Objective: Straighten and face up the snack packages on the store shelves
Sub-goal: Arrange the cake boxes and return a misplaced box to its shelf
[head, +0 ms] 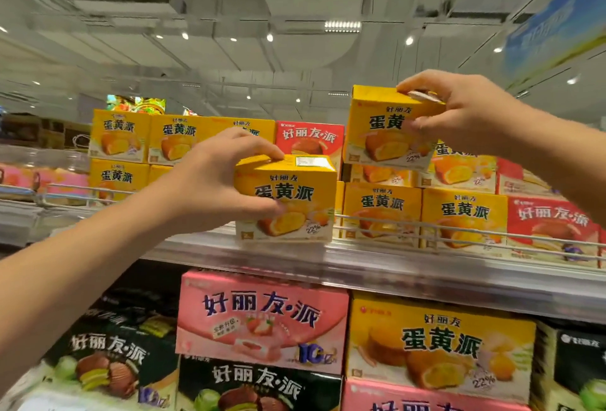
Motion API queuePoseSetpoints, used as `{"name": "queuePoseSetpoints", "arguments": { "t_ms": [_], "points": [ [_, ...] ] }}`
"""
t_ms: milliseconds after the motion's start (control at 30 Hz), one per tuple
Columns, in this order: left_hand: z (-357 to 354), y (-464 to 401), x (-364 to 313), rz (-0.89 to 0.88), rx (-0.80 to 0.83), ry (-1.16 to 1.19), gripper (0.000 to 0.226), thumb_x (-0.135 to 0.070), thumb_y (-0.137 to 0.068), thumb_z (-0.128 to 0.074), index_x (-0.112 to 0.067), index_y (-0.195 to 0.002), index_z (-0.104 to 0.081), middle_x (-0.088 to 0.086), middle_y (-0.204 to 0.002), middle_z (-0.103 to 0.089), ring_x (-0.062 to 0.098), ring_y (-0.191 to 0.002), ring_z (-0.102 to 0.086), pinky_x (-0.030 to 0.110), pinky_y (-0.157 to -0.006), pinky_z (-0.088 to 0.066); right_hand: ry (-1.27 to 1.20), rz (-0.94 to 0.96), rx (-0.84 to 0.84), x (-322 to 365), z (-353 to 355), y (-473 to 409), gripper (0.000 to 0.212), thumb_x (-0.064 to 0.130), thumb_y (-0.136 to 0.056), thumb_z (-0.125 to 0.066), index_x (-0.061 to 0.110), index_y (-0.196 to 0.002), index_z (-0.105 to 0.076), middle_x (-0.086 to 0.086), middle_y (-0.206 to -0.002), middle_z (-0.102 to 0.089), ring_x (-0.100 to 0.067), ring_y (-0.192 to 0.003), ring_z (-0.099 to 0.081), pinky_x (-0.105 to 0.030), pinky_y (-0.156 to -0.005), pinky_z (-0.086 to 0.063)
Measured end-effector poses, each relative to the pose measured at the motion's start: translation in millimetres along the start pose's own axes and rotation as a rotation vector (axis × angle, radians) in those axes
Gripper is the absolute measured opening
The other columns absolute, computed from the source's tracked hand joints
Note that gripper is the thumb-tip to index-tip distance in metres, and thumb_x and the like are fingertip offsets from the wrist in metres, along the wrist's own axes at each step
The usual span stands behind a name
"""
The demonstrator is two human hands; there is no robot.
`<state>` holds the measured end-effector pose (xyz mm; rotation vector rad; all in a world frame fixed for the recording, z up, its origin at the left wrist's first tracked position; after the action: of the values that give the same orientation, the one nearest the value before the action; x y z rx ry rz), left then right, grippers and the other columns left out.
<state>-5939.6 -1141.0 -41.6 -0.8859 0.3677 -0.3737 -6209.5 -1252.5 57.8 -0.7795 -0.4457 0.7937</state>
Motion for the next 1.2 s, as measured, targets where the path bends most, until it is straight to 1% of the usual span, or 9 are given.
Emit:
{"name": "queuePoseSetpoints", "arguments": {
  "t_ms": [200,267,400,600,800,867,1000,1133,1200],
  "points": [
    [11,-9,12,-0.044,-0.025,0.017,0.063,-0.061,-0.054,-0.071,-0.04,-0.112,-0.058,-0.011,-0.115,-0.054,0.01,-0.11,-0.052,0.026,-0.087,-0.049,0.062,-0.046,0.028,4,-9,-7,0.04,0.029,-0.09,-0.067,0.035,-0.127,-0.053,0.0,-0.105,-0.061,-0.002,-0.077,-0.057,-0.023,-0.054,-0.042],
    [11,-11,16,-0.063,-0.021,0.016,0.061,-0.058,-0.055,-0.072,-0.039,-0.112,-0.059,-0.012,-0.115,-0.054,0.007,-0.11,-0.052,0.022,-0.089,-0.046,0.1,-0.053,0.071,6,-15,-8,0.041,0.03,-0.091,-0.065,0.033,-0.13,-0.051,0.001,-0.108,-0.06,-0.008,-0.078,-0.059,-0.022,-0.057,-0.041],
    [9,-10,25,-0.085,0.024,0.039,0.064,-0.063,-0.055,-0.069,-0.041,-0.114,-0.059,-0.012,-0.119,-0.053,-0.001,-0.113,-0.05,0.012,-0.083,-0.048,0.139,-0.108,0.12,4,-23,-12,0.041,0.032,-0.095,-0.06,0.03,-0.134,-0.046,-0.003,-0.114,-0.061,-0.022,-0.094,-0.059,-0.03,-0.067,-0.044],
    [14,-12,35,-0.104,0.007,0.056,0.063,-0.064,-0.055,-0.069,-0.042,-0.113,-0.058,-0.018,-0.118,-0.051,0.0,-0.113,-0.05,0.019,-0.084,-0.05,0.082,-0.227,0.226,0,-30,-21,0.038,0.025,-0.096,-0.059,0.026,-0.133,-0.05,-0.005,-0.12,-0.063,-0.021,-0.095,-0.063,-0.037,-0.077,-0.052],
    [11,-11,38,-0.112,0.008,0.051,0.064,-0.064,-0.055,-0.069,-0.044,-0.115,-0.057,-0.015,-0.12,-0.051,0.001,-0.113,-0.05,0.004,-0.077,-0.047,0.156,-0.305,0.331,-6,-41,-33,0.036,0.023,-0.097,-0.058,0.022,-0.133,-0.052,-0.006,-0.126,-0.062,-0.029,-0.11,-0.059,-0.049,-0.096,-0.049],
    [12,-10,40,-0.108,-0.006,0.038,0.065,-0.063,-0.056,-0.069,-0.041,-0.117,-0.059,-0.013,-0.121,-0.051,0.003,-0.113,-0.05,0.007,-0.077,-0.047,0.172,-0.316,0.35,-6,-43,-36,0.035,0.023,-0.098,-0.056,0.022,-0.133,-0.053,-0.006,-0.123,-0.063,-0.028,-0.109,-0.059,-0.047,-0.095,-0.049],
    [12,-10,44,-0.099,-0.014,0.03,0.067,-0.061,-0.058,-0.069,-0.037,-0.12,-0.059,-0.009,-0.123,-0.051,0.008,-0.116,-0.049,0.008,-0.075,-0.048,0.226,-0.303,0.363,-4,-49,-39,0.029,0.023,-0.1,-0.053,0.02,-0.129,-0.056,-0.004,-0.115,-0.066,-0.023,-0.1,-0.06,-0.034,-0.079,-0.044],
    [13,-10,46,-0.102,-0.009,0.031,0.068,-0.063,-0.057,-0.068,-0.037,-0.12,-0.059,-0.009,-0.123,-0.05,0.009,-0.116,-0.049,0.012,-0.076,-0.05,0.303,-0.294,0.345,-5,-55,-39,0.028,0.023,-0.101,-0.05,0.018,-0.127,-0.057,-0.005,-0.111,-0.065,-0.024,-0.097,-0.058,-0.033,-0.077,-0.043],
    [13,-10,46,-0.104,-0.008,0.047,0.068,-0.064,-0.057,-0.067,-0.039,-0.119,-0.058,-0.01,-0.123,-0.05,0.008,-0.114,-0.05,0.013,-0.074,-0.052,0.351,-0.279,0.345,-5,-57,-39,0.028,0.021,-0.101,-0.049,0.019,-0.128,-0.055,-0.005,-0.111,-0.064,-0.02,-0.089,-0.057,-0.029,-0.068,-0.042]
  ]
}}
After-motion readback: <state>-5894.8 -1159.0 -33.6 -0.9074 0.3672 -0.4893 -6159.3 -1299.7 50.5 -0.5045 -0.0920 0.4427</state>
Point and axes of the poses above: each hand's wrist, its own y-axis away from the middle knuckle, its own z-axis out of the back of the hand, x = y × z, the point moved 4 cm from there along -y, towards the middle knuckle
